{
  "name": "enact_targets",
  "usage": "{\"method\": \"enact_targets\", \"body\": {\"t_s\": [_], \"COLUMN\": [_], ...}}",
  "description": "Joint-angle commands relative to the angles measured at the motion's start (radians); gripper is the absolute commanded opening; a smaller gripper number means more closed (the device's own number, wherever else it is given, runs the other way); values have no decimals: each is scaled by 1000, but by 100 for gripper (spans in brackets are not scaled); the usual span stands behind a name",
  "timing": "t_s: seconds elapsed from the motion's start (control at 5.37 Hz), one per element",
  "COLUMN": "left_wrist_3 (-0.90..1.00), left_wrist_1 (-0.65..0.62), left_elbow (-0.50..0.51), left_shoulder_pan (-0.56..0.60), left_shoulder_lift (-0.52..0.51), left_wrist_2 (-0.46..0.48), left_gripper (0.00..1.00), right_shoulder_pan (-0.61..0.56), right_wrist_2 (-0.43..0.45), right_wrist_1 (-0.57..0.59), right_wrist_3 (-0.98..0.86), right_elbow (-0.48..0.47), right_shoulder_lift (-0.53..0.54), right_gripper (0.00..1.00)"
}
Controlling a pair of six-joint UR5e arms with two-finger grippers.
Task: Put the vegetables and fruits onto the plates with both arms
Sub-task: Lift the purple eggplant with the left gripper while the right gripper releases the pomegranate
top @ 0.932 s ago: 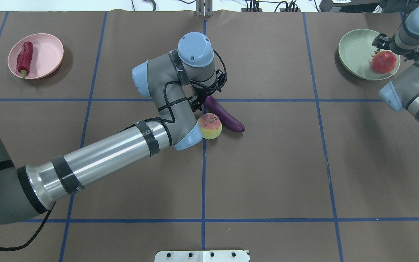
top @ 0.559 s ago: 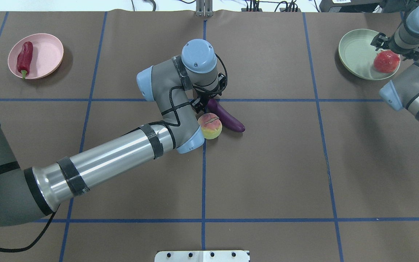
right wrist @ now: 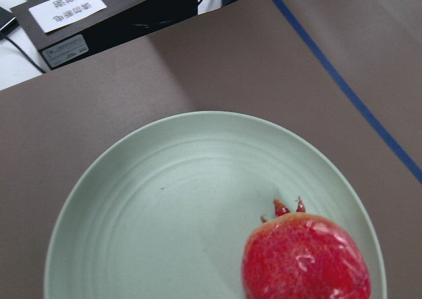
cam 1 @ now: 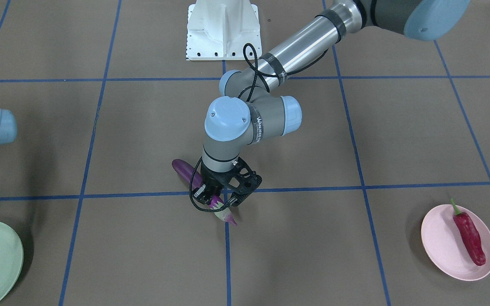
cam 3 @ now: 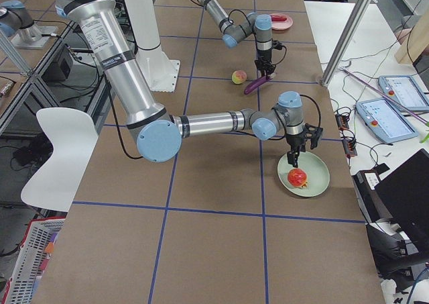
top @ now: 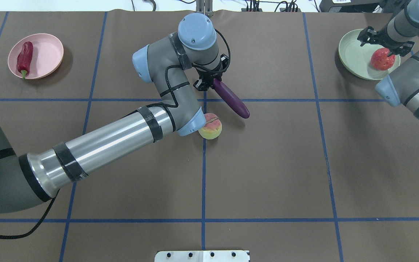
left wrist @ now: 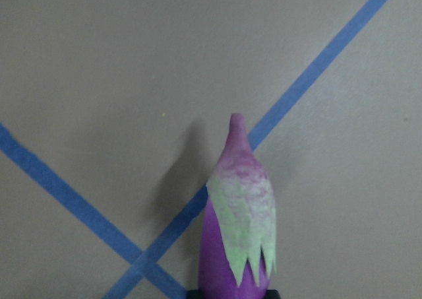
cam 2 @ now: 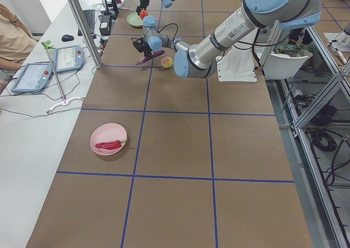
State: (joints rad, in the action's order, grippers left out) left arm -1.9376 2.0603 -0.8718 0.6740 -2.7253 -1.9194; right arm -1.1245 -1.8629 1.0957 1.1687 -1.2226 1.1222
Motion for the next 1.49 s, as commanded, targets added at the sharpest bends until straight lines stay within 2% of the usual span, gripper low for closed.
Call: {"method": "enact_targets", "body": {"t_s": [0.0,0.19,0.37,0.56,0.75,0.93,1.12,1.3], "left_wrist_3": [12,17,134,273,425,607,819,995], "left_wrist_1": [-3,-9,-52,-105,-120,-129,-159,-163], "left_elbow": [-10,-41,-65,-135,-138,-132,-77,24], "left_shoulder_pan": [28,97,172,244,353,442,516,585], "left_shoulder_lift": [-1,10,36,124,200,278,321,325], "left_wrist_2": [-26,-118,-200,-213,-299,-329,-326,-322], "left_gripper": [0,0,0,0,0,0,0,0], "right_shoulder_pan": [5,8,34,105,196,268,363,430], "right_wrist_2": [-21,-72,-141,-159,-150,-148,-97,-23], "right_wrist_1": [1,3,1,-2,-2,-2,0,4], "right_wrist_3": [0,11,32,202,329,430,553,606], "right_elbow": [-17,-47,-125,-208,-284,-364,-438,-490], "right_shoulder_lift": [-2,-10,1,1,-1,-1,-13,-13], "right_gripper": [100,100,100,100,100,100,100,100]}}
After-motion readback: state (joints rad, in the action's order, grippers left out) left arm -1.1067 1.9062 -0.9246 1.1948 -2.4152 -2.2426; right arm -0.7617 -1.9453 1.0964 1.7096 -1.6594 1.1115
